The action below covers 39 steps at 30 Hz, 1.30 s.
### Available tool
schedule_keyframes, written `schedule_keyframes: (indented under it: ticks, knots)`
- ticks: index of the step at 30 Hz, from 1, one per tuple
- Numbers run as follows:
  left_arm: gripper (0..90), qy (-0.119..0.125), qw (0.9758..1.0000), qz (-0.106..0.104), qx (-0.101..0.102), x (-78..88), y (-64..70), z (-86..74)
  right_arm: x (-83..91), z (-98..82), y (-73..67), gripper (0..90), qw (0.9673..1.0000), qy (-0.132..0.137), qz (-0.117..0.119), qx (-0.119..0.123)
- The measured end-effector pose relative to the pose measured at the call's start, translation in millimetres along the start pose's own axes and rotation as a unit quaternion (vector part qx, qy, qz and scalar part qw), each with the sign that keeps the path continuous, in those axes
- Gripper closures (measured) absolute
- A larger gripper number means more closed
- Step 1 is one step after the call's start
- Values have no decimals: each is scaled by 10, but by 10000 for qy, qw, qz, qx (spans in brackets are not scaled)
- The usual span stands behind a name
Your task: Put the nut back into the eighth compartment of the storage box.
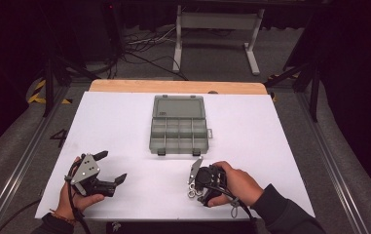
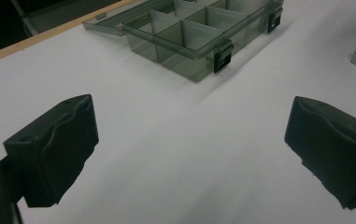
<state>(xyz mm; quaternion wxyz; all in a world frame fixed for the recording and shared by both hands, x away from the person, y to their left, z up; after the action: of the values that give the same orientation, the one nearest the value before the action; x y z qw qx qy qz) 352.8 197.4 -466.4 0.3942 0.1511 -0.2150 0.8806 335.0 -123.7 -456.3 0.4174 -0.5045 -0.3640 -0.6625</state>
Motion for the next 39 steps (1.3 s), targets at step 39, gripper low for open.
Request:
schedule_keyframes:
  ticks: [39]
  knots:
    - [38,-1,10000,-40,66,-20,-6,-2,-67,73,81,705,9980,-532,245,241]
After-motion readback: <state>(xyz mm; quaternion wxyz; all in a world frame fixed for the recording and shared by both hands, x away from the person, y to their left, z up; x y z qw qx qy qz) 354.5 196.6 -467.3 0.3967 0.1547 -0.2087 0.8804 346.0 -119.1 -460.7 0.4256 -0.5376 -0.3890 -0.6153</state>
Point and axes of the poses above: each handheld gripper's, and its own axes: x roughly backward along the jaws, z roughly out of its top, y roughly to its right, the point moved 5 cm from there along -x, roughly forward along the jaws, and after that the axes turned 10 degrees about -x, right-handed, at the moved point
